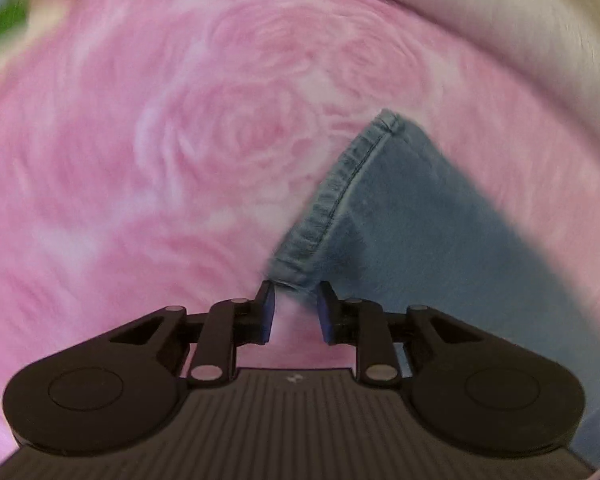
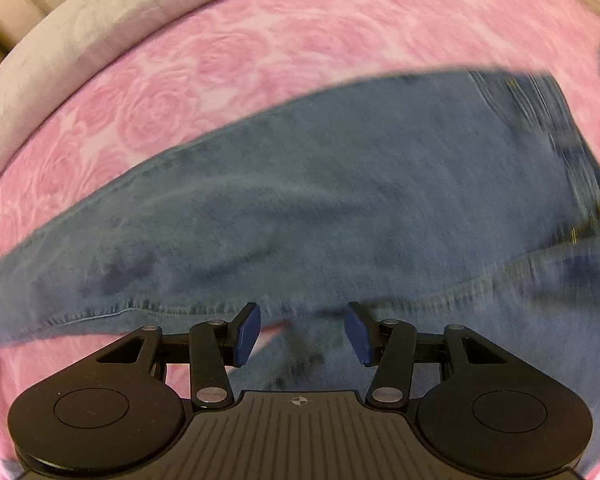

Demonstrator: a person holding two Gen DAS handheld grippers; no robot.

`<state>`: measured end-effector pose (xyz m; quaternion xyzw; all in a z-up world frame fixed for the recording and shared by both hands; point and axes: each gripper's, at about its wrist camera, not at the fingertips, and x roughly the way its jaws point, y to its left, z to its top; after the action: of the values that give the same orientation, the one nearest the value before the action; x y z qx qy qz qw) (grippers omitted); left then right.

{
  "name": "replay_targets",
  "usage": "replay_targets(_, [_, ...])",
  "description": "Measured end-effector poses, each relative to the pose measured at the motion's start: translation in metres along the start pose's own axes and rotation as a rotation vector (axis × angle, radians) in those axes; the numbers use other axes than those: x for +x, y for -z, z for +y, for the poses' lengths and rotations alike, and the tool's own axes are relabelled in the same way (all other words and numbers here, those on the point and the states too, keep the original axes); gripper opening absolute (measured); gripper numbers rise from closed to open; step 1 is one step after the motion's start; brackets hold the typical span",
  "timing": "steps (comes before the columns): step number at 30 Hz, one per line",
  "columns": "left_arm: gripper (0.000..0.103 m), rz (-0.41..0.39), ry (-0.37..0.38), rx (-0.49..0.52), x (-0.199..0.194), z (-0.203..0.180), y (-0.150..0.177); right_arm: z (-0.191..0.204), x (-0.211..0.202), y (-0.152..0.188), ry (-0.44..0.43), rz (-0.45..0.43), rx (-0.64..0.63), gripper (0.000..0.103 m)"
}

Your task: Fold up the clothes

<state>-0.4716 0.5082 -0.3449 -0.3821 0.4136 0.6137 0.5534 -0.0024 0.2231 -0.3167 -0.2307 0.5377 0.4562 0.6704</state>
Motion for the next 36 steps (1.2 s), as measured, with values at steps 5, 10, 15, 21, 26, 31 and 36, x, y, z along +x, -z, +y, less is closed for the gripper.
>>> replay_targets(5, [0.042, -0.130, 0.077, 0.010, -0.024, 0.016, -0.031, 0.022, 0.013, -0.047, -0.025, -0.078, -0.198, 0.051])
replay_targets(10, [0.052, -0.096, 0.240, -0.014, 0.013, 0.005, -0.074, 0.055, 0.056, -0.090, -0.094, -0.085, -0.417, 0.051])
replay_targets(15, [0.051, -0.054, 0.285, 0.026, 0.054, -0.014, -0.091, 0.077, 0.099, -0.108, -0.116, -0.075, -0.602, 0.051])
replay_targets(21, [0.016, -0.148, 0.318, 0.184, 0.055, -0.032, -0.073, 0.088, 0.139, -0.107, -0.143, -0.049, -0.728, 0.051])
replay_targets(26, [0.015, -0.269, 0.302, 0.240, 0.045, -0.039, -0.066, 0.097, 0.134, -0.098, -0.145, -0.068, -0.900, 0.004])
replay_targets(31, [0.016, -0.316, 0.203, 0.260, 0.055, -0.056, -0.072, 0.104, 0.130, -0.094, -0.034, -0.238, -0.914, 0.002])
replay_targets(36, [0.022, -0.339, 0.120, 0.228, 0.053, -0.062, -0.077, 0.110, 0.143, -0.089, 0.050, -0.235, -0.790, 0.022])
